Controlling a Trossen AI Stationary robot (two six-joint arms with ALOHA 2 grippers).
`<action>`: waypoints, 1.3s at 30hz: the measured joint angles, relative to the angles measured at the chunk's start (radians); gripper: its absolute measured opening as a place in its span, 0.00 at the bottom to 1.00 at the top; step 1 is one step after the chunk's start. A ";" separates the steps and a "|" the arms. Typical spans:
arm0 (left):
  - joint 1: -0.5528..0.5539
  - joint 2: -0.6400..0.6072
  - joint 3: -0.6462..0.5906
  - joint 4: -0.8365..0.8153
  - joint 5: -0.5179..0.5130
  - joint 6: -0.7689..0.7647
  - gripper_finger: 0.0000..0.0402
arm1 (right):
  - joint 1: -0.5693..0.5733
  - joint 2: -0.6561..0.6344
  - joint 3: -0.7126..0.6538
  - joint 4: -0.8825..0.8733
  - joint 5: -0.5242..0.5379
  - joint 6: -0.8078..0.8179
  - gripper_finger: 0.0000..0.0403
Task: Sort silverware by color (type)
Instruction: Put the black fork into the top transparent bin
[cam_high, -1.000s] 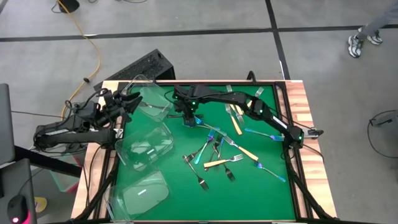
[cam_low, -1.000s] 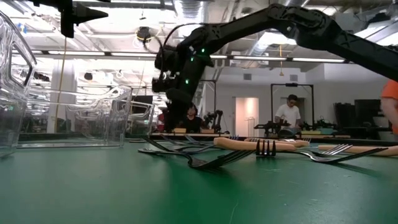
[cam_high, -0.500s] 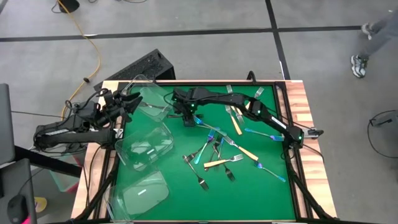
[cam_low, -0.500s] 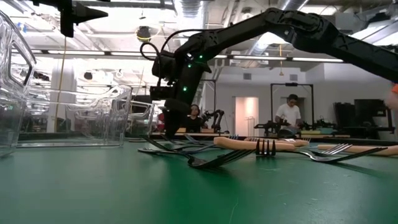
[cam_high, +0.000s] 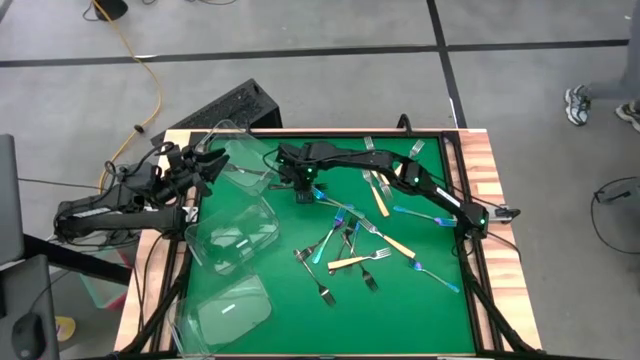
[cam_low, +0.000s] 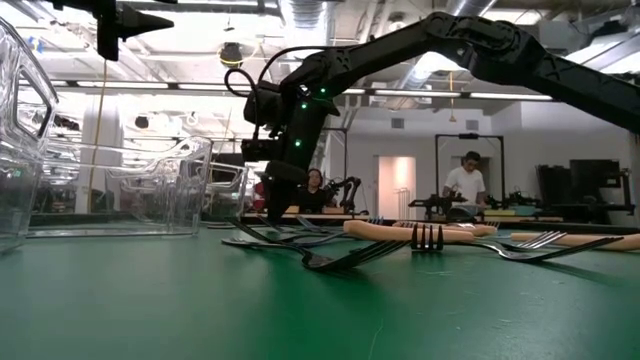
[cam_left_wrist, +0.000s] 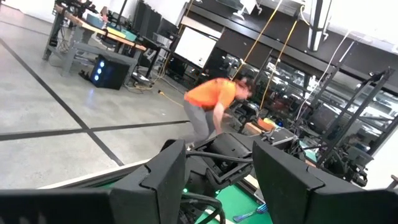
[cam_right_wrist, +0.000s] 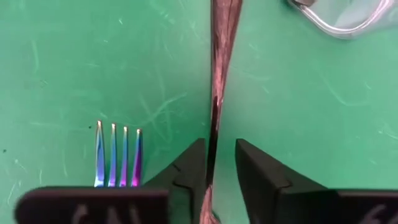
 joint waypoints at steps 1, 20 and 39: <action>0.000 0.000 0.000 0.000 0.000 0.000 0.43 | 0.000 0.000 0.000 0.000 0.000 0.001 0.25; 0.000 0.000 0.000 -0.003 0.000 0.009 0.43 | -0.035 -0.049 0.000 -0.079 -0.051 0.108 0.02; 0.000 0.000 0.000 -0.019 -0.004 0.011 0.43 | -0.048 -0.035 0.001 -0.143 -0.125 0.087 0.42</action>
